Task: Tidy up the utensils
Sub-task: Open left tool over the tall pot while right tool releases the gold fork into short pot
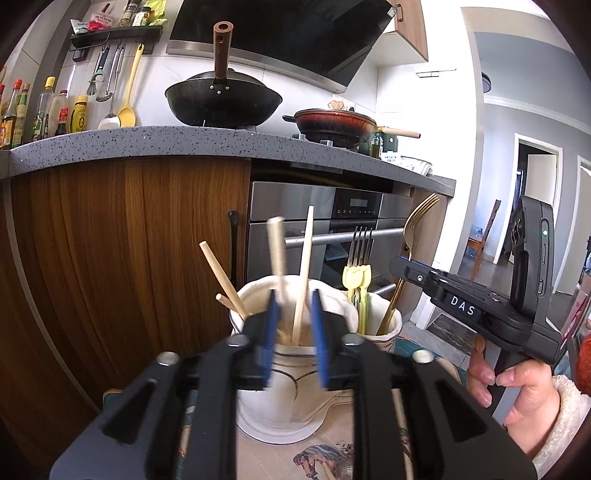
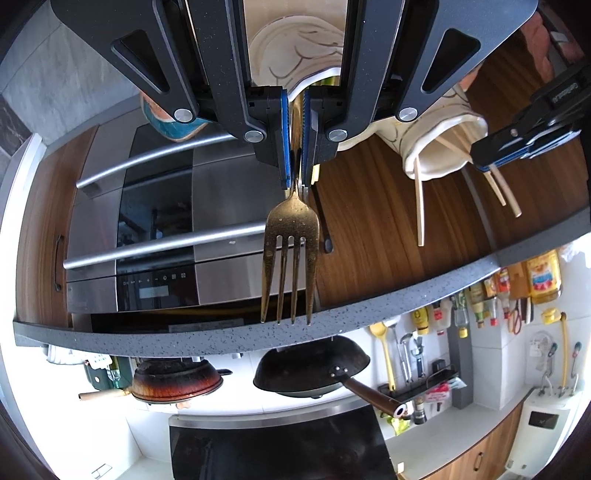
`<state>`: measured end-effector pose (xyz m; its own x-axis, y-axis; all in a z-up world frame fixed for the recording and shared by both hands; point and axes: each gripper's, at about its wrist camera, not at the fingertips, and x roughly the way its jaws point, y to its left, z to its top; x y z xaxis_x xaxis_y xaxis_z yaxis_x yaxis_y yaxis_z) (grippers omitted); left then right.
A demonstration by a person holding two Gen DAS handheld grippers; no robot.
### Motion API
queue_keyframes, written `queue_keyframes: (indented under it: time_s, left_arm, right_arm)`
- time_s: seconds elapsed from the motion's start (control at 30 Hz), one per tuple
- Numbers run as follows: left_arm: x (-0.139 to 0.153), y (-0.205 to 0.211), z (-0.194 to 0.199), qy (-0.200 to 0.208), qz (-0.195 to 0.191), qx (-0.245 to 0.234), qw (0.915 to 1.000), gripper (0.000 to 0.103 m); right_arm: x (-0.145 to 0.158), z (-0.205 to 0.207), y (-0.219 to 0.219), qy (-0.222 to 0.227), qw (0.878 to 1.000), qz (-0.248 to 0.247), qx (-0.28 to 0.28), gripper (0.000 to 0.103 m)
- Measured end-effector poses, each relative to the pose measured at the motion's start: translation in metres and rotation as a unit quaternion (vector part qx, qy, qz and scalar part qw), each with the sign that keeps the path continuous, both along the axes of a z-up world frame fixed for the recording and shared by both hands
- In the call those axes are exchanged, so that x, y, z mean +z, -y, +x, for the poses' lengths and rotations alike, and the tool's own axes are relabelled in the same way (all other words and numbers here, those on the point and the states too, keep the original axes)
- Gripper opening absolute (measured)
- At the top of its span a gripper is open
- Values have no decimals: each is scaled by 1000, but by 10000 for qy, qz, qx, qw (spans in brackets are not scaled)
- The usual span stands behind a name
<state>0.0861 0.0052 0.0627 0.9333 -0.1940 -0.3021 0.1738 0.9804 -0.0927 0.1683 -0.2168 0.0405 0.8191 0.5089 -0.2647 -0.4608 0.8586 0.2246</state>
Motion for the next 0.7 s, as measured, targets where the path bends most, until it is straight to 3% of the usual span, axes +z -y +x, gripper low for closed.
queue_keyframes:
  time_s: [0.1,0.4,0.5,0.7]
  left_arm:
    - [1,-1,-1,52,-1,22,10000,30]
    - [3,-1,-3,119,29,56,9999,38]
    - [5,0,-5,173,47,69,9998,45]
    - [7,-1,-13,303,100,159,9994,57]
  right_arm:
    - [0,1,1,-29,10000,27,-38,6]
    - [-1,5,8,-92,9997,154,-182,22]
    - [-1,4,9,-83,9996,164,-201,27]
    - [1,-3,12,-103,9996,210,-184,44]
